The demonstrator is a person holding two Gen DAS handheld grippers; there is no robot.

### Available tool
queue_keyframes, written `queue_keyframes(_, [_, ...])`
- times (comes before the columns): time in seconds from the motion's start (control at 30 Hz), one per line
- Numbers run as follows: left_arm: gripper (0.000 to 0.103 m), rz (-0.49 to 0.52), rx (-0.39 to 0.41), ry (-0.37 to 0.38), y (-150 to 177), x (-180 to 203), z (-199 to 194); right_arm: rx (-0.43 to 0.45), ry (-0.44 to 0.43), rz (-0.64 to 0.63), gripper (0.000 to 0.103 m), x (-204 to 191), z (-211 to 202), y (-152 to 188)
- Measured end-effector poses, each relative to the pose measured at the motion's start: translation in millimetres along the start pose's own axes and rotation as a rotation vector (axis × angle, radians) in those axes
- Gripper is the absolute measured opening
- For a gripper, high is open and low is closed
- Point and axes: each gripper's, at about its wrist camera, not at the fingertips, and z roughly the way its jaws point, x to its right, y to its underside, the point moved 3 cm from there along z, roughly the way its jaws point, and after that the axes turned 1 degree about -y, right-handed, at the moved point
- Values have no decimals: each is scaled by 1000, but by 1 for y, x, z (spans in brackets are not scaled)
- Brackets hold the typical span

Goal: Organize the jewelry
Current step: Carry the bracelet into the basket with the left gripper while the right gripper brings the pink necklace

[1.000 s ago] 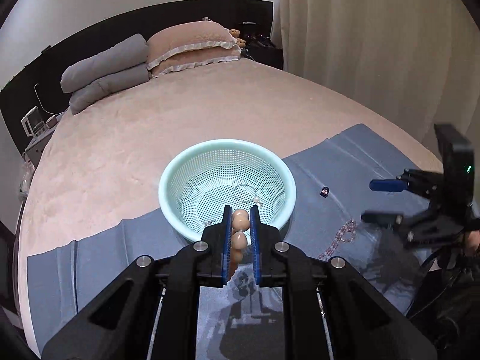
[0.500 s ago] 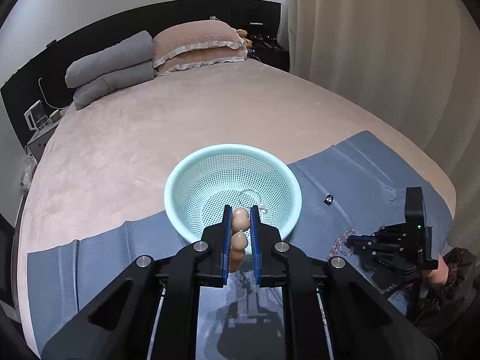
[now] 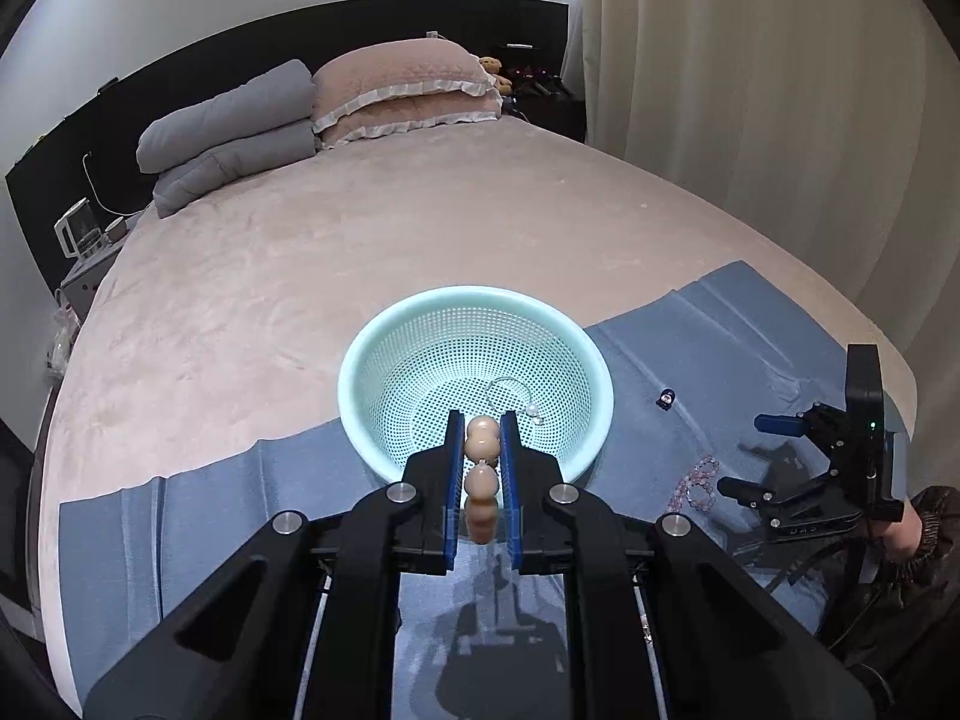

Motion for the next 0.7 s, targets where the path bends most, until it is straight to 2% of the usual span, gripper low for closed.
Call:
queue_keyframes(0.03, [12, -4, -1, 2, 0, 0, 0, -14, 11, -1, 87, 0, 7, 2])
queue_keyframes(0.07, [12, -4, -2, 1, -1, 0, 0, -25, 22, -13, 79, -2, 14, 5])
queue_keyframes(0.1, [12, -2, -2, -2, -1, 0, 0, -48, 31, -30, 63, -5, 23, 8])
queue_keyframes(0.17, [12, 2, -3, 1, 1, 2, -1, -69, 36, -42, 45, -10, 37, 17])
queue_keyframes(0.23, [12, 2, -3, -4, 1, 1, -1, -44, 27, -43, 39, -12, 37, 20])
queue_keyframes(0.27, [12, 1, -5, -3, 1, 0, -1, -41, 13, -30, 18, -11, 36, 19])
queue_keyframes(0.3, [12, 0, -7, -2, 2, 0, 0, -40, -2, -16, 11, -9, 34, 18])
queue_keyframes(0.33, [12, 1, -8, -4, 2, 0, 0, -39, -14, -9, 11, -8, 33, 18])
queue_keyframes(0.37, [12, 1, -8, -6, 1, -1, 0, -40, -27, -2, 6, -6, 32, 18])
queue_keyframes(0.5, [12, -7, -1, -2, -1, -1, -1, 9, -77, 17, 6, -9, 11, 11])
queue_keyframes(0.7, [12, -11, -3, 6, -5, -3, 0, 127, -121, -32, 6, -30, -46, -35])
